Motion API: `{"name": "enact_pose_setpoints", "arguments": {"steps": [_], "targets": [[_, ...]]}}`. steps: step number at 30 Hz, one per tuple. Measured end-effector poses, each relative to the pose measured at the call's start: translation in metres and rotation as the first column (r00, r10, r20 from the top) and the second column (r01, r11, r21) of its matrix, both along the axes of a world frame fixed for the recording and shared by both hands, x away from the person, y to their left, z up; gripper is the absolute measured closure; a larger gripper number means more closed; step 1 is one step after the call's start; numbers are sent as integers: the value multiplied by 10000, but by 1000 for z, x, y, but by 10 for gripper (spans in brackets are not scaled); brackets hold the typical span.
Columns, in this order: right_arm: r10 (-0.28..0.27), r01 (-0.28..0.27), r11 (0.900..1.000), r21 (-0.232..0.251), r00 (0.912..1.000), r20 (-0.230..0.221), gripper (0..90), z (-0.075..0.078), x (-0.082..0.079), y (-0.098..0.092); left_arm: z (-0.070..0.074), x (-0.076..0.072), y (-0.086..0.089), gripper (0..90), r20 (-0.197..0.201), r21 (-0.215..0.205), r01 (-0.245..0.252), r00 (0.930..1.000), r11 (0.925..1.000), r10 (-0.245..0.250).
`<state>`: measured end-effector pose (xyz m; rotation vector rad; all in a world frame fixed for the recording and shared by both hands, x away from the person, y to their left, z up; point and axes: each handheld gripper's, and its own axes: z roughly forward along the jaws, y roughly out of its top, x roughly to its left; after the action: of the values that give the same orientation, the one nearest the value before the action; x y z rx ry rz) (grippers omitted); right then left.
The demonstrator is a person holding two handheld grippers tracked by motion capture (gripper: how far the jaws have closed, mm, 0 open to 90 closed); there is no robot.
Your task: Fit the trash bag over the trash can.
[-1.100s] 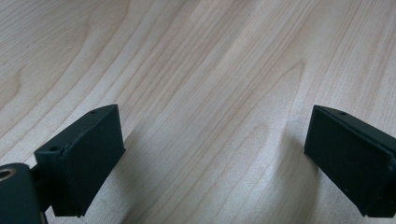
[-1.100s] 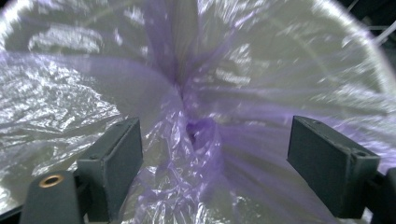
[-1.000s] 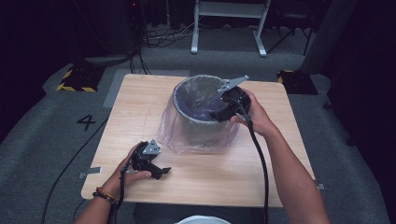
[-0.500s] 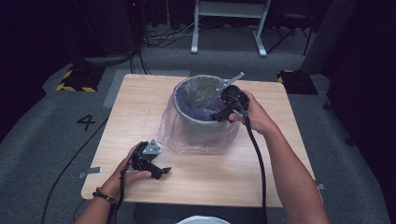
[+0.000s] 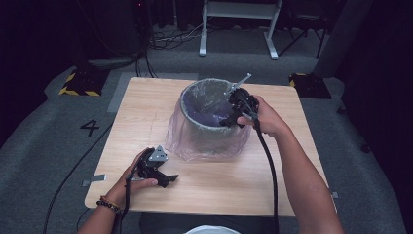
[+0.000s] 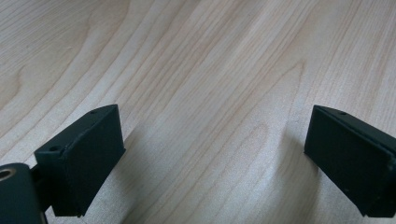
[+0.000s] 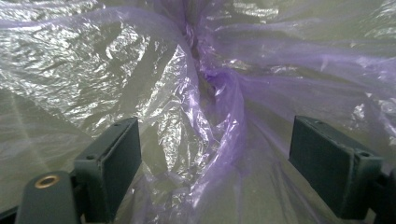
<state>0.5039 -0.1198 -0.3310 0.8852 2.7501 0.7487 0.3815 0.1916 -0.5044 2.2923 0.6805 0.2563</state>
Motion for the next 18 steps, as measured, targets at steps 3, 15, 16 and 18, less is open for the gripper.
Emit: {"name": "enact_pose_setpoints", "arguments": {"steps": [3,15,16,18], "targets": [[6,-7,9999,-151,10000,-97,168,0,0,1,0,0,0,45,2,16,20,10000,10000,-20],[117,-117,9999,-28,9999,106,190,2,1,0,0,0,0,44,12,-2,25,10000,10000,-25],[133,-133,9999,31,9998,116,190,2,0,-1,0,0,0,44,11,-2,25,10000,10000,-25],[252,-256,9996,119,9992,324,207,2,-1,-3,0,0,0,44,11,-1,27,10000,10000,-27]]}}
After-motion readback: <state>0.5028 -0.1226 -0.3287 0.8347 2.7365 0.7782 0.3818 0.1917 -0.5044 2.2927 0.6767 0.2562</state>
